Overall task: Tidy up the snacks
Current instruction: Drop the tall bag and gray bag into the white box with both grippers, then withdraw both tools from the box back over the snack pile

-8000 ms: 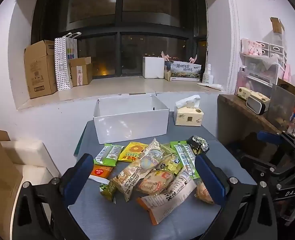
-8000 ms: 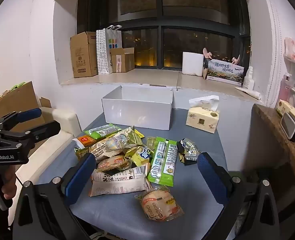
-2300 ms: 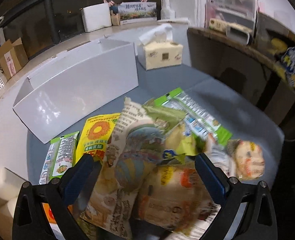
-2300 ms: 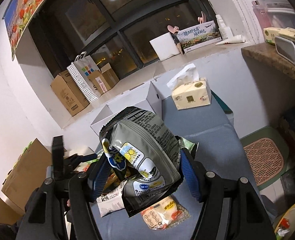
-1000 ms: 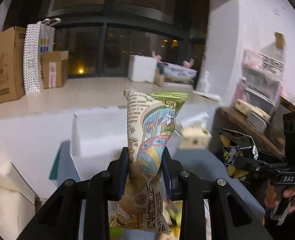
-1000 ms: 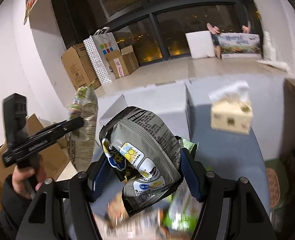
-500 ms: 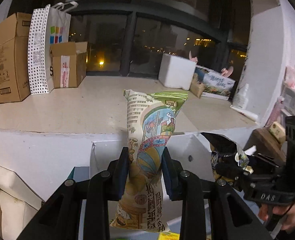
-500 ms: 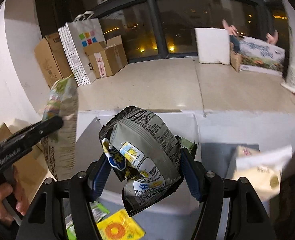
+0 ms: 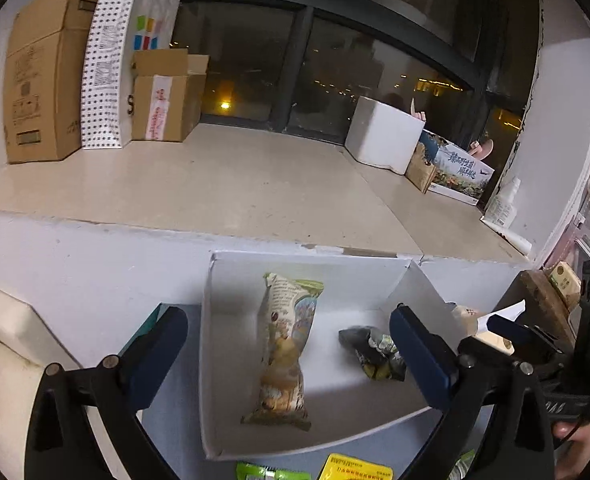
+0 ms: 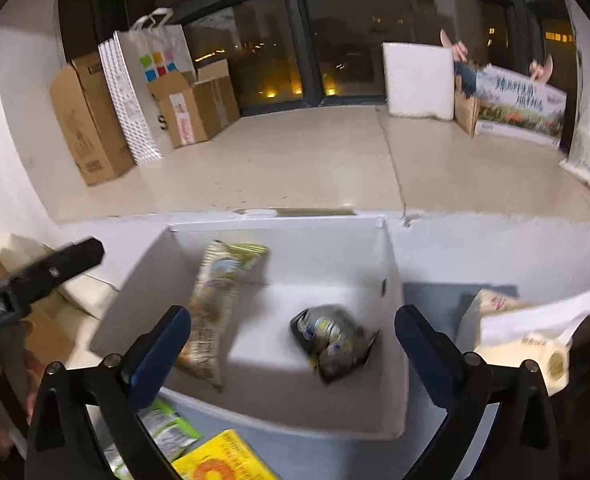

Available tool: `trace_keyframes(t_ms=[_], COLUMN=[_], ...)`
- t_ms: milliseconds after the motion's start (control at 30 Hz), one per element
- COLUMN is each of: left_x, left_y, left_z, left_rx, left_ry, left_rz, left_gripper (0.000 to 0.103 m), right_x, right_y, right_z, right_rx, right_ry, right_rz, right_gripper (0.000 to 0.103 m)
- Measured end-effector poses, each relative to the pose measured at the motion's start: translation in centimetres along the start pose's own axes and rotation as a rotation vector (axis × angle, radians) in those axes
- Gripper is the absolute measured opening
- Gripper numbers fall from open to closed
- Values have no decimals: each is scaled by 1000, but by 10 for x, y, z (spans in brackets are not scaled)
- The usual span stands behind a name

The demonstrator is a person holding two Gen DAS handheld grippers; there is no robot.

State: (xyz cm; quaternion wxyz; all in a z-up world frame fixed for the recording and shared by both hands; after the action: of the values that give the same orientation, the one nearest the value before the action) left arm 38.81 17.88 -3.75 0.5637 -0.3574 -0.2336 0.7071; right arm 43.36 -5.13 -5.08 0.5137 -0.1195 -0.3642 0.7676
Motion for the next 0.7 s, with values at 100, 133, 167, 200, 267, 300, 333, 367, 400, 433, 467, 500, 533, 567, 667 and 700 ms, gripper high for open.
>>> trace_keyframes(t_ms=[100,133,167,200,267,300,333,367,400,433,467,500,533,567,667,700], left_x=[-5,-7,-9,-11,-15,-17,-18,-20,-23,-29,-34,-40,-45,-50,-63,-66], left_y=[11,17,23,29,41,48,55,62,69,77,84,93,100,107,129,134], left_z=[16,23,31,38,47,51,57,64,72,83,92,102,111,121,146,151], left_rx=[-64,-84,-101,-111,-78,-50,-36,-31,-32,-45,-55,-65,-69,-73,-75,-69], left_ry=[26,18,27,49,91,98,112,116,98,70,63,60,59,65,90,89], left_rz=[-42,-61,-69,-72,-75,-66,-60,-62,-73,-99,-121,-142,-151,-156,-155,-159], left_gripper=[103,103,103,103,103,103,103,103,103,103,103,103,103,103,103,103], right_x=[-1,-1,-2,-2,-3,-3,-3,-2,-2,-2,-1,0,2,3,4,4], right_y=[8,11,14,18,25,31,34,40,47,51,58,63,72,78,98,105], right_z=[11,15,19,24,34,41,45,54,67,75,92,101,115,125,154,163], right_rx=[-13,-16,-15,-15,-14,-18,-20,-29,-53,-75,-118,-133,-144,-147,-166,-172], right_ry=[-20,-20,-22,-31,-67,-88,-97,-102,-84,-71,-44,-39,-62,-85,-134,-135], right_rz=[-32,-33,-38,-48,-62,-67,-70,-70,-68,-64,-52,-47,-35,-30,-38,-35], right_gripper=[103,103,103,103,103,103,103,103,103,103,103,103,103,103,103,103])
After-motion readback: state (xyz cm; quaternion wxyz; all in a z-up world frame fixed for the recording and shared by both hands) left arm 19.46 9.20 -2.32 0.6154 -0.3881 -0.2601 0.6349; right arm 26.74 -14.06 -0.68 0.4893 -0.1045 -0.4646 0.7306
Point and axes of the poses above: each gripper's, at about its wrist camera, not at the fingertips, and z roughly against the way its jaws point, x to its left, y to its underside, the point moved 3 cm from there along -z, roughly the way its jaws point, and after that the axes turned 5 degrees about x, right-handed, at the moved point
